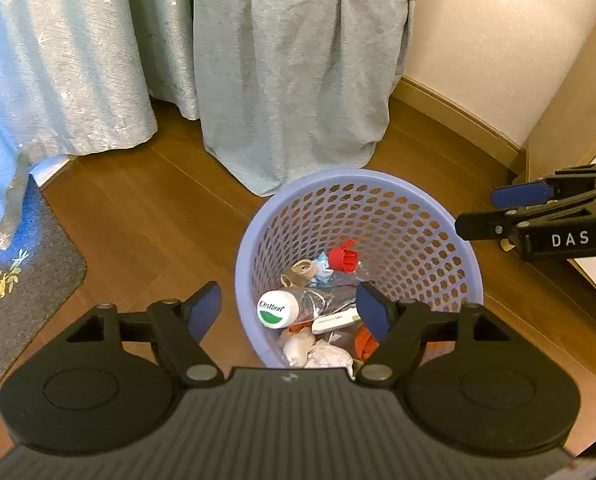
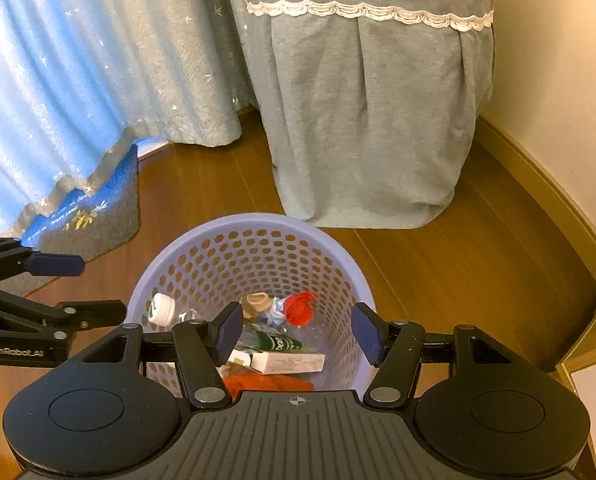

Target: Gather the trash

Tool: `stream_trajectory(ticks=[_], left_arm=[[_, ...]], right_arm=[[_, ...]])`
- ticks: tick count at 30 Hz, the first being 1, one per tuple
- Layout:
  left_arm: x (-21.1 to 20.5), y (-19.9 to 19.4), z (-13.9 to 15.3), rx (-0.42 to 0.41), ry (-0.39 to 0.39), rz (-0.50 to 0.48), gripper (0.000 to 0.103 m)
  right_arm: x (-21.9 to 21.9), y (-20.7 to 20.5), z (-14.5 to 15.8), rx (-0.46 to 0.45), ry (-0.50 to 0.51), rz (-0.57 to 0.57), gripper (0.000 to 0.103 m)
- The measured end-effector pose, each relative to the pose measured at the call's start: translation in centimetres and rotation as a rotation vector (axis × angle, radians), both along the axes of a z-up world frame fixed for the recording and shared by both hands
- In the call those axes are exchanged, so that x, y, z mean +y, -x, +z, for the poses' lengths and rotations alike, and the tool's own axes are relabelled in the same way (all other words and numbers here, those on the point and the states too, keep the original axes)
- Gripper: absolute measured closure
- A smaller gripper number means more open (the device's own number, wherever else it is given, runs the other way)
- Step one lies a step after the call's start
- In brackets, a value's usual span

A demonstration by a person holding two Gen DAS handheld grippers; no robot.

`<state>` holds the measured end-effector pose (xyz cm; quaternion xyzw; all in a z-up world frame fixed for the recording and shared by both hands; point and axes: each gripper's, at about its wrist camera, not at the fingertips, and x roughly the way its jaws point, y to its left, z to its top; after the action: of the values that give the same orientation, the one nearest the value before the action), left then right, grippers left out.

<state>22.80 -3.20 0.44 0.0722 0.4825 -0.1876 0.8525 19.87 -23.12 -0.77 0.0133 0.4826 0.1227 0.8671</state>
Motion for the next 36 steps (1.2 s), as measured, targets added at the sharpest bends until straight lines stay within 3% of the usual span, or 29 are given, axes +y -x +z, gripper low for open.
stream_trajectory(ticks=[4,16,26,36], left_arm=[[0.4,0.8,0.9,-0.011,-0.005,0.012,0.019],[2.3,4.9,4.4,-0.08,0.021,0.092,0.001],[3.5,11.5,5.3,-0.076,0.068,0.176,0.001],[3.8,17.3,8.4,-0.175,0.058,0.258,0.001]], right_arm=[[0.4,0.4,0.3,-0.006,0.005,0.003,0.045],[1.4,4.2,1.4,0.0,0.007,0.036,0.045],[3.0,9.8,3.1,-0.034,-0.02,0.001,0.045],[2.9,14.7,5.1,-0.061,-0.038,-0.045,0.045]])
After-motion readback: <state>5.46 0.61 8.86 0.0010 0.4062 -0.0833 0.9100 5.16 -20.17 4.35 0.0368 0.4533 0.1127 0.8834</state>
